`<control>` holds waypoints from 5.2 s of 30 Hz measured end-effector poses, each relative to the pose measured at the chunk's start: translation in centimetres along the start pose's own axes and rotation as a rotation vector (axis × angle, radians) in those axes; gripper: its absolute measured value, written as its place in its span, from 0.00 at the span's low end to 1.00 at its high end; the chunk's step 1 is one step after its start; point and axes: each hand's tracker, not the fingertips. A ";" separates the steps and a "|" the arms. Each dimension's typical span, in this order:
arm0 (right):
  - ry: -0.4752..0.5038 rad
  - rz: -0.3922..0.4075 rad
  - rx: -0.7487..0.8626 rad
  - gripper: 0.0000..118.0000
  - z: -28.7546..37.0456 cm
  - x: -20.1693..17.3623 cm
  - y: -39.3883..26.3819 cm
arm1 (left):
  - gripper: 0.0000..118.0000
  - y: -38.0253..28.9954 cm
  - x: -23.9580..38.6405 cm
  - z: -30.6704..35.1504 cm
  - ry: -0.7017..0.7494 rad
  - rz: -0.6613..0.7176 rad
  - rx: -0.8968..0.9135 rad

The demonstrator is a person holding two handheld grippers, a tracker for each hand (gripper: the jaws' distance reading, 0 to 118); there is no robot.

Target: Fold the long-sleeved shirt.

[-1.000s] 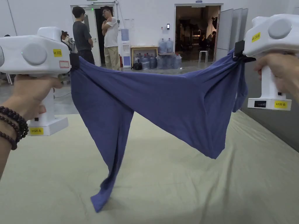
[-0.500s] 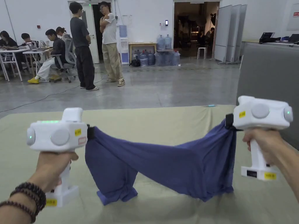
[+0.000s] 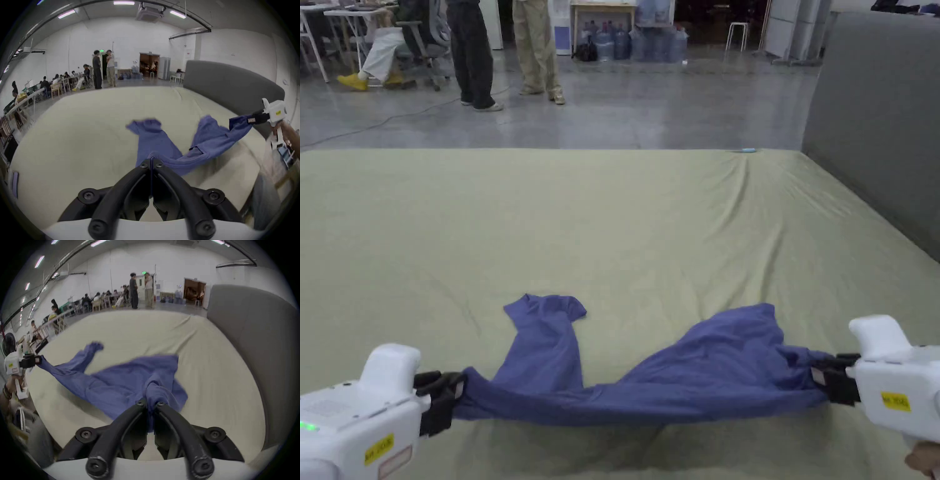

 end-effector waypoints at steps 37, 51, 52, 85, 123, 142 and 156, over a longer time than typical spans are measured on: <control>-0.007 -0.083 -0.077 0.00 7.0 0.6 -5.3 | 0.98 -4.6 -1.2 -2.0 0.101 0.438 -0.263; -0.004 0.016 -0.122 0.00 -3.5 0.0 4.3 | 0.00 -4.1 3.1 -5.4 0.151 0.151 -0.335; -0.009 0.032 -0.110 0.00 -4.7 0.1 6.0 | 0.00 -3.9 3.1 -5.3 0.124 0.141 -0.315; -0.096 0.027 -0.214 0.00 -19.7 3.3 20.3 | 0.00 3.5 -0.9 -3.3 0.064 0.285 -0.084; -0.286 -0.140 0.537 0.00 8.6 6.3 45.4 | 0.00 42.6 -7.8 0.2 0.143 0.148 0.560; -0.142 -0.047 0.257 0.00 -0.4 4.5 19.9 | 0.00 14.2 -4.7 -2.7 0.019 -0.015 0.215; -0.016 0.071 -0.225 0.00 0.2 0.6 -7.3 | 0.00 -8.0 0.2 1.4 -0.040 -0.032 -0.083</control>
